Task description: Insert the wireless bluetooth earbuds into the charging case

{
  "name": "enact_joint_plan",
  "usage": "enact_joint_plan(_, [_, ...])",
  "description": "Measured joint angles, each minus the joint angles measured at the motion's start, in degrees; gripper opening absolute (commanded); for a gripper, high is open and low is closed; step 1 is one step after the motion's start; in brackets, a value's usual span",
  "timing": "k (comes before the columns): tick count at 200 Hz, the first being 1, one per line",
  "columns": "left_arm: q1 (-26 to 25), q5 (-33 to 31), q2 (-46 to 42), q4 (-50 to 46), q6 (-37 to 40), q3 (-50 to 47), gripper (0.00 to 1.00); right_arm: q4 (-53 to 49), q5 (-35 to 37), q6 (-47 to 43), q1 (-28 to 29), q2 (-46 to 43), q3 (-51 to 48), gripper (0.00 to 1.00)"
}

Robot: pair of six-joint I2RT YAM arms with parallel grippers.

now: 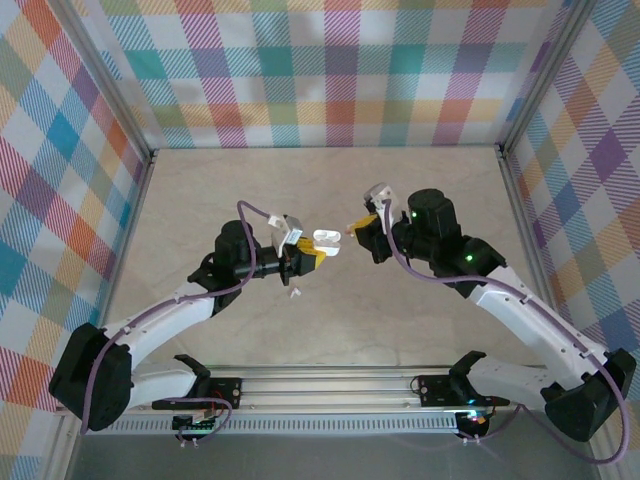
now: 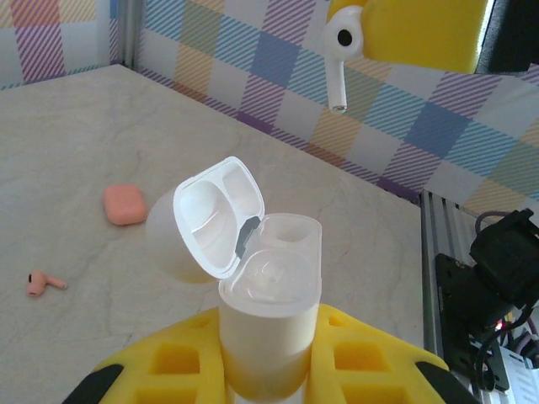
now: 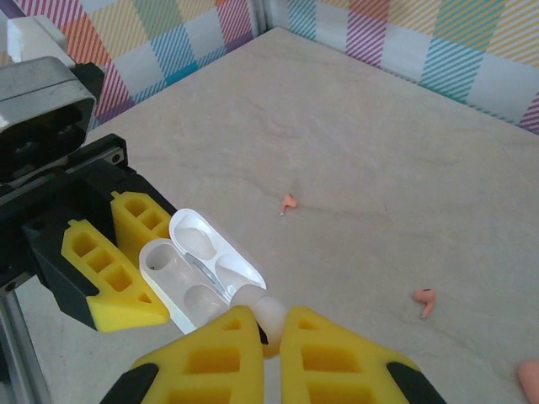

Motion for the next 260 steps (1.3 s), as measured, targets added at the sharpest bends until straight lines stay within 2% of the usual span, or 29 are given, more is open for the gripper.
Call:
enact_joint_plan(108, [-0.63, 0.31, 1.07, -0.44, 0.02, 1.46, 0.0, 2.54, -4.52, -3.26, 1.42, 4.63, 0.28, 0.1])
enact_joint_plan(260, [-0.63, -1.09, -0.79, -3.93, 1.14, 3.52, 0.0, 2.93, -2.27, -6.75, 3.5, 5.6, 1.05, 0.08])
